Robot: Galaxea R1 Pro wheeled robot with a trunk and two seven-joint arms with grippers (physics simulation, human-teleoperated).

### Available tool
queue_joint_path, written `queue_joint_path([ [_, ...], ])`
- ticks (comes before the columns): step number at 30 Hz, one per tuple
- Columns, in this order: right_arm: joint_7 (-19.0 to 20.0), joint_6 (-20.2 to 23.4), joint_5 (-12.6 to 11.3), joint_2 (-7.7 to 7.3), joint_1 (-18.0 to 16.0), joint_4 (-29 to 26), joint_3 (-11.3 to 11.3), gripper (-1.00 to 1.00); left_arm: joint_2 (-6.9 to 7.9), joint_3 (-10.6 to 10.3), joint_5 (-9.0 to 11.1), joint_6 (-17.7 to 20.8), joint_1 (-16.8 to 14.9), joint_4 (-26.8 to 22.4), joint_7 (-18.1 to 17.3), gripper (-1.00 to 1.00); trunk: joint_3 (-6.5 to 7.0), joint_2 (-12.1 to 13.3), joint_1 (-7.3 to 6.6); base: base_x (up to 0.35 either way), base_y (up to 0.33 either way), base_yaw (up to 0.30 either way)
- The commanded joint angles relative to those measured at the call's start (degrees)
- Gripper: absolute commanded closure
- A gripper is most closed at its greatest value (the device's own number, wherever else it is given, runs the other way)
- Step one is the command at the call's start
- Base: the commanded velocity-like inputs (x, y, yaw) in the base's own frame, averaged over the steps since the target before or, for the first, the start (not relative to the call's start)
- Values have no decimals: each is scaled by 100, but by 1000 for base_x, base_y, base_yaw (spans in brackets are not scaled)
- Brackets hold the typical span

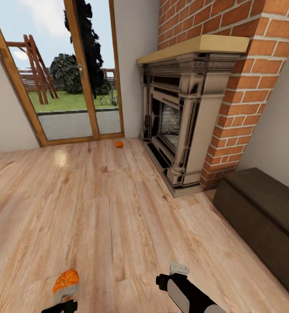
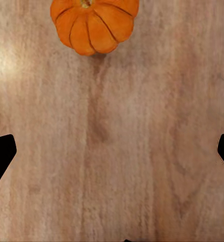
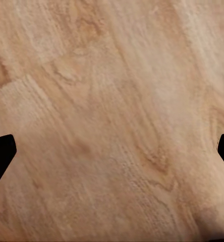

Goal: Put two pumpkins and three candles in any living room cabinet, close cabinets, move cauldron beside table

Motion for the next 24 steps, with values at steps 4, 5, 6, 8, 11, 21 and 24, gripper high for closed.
queue_joint_path([
  [4, 0, 0, 0, 0, 0, 0, -2, -100, 0, 0, 2, 0, 0, 0, -1, -100, -8, 0, 0, 0, 100, -275],
  [5, 2, 0, 0, -2, 1, 0, -4, -100, 0, 0, 2, 0, 0, 0, -1, -100, -10, 0, 0, 0, 47, -275],
  [6, 3, 0, 0, -4, 1, 0, -5, -100, 0, 0, 2, 0, 0, 0, -1, -100, -12, 0, 0, 0, 30, -275],
  [8, 4, 0, 0, -4, 1, 0, -5, -100, 0, 0, 2, 0, 0, 0, -2, -100, -16, 0, 0, 0, 16, -275],
  [11, 2, 0, -2, -6, 1, 0, -5, -100, 0, 0, 2, 0, 0, 0, 0, -100, -21, 0, 0, 0, 5, -275],
  [21, 4, 0, -1, -9, 1, 0, -6, -100, 0, 0, 2, 0, 0, 0, -3, -100, -41, 0, 0, 0, 1, -275],
  [24, 5, 0, -3, -9, 0, 0, -6, -100, 0, 0, 2, 0, 0, 0, -4, -100, -47, 0, 0, 0, 0, -275],
])
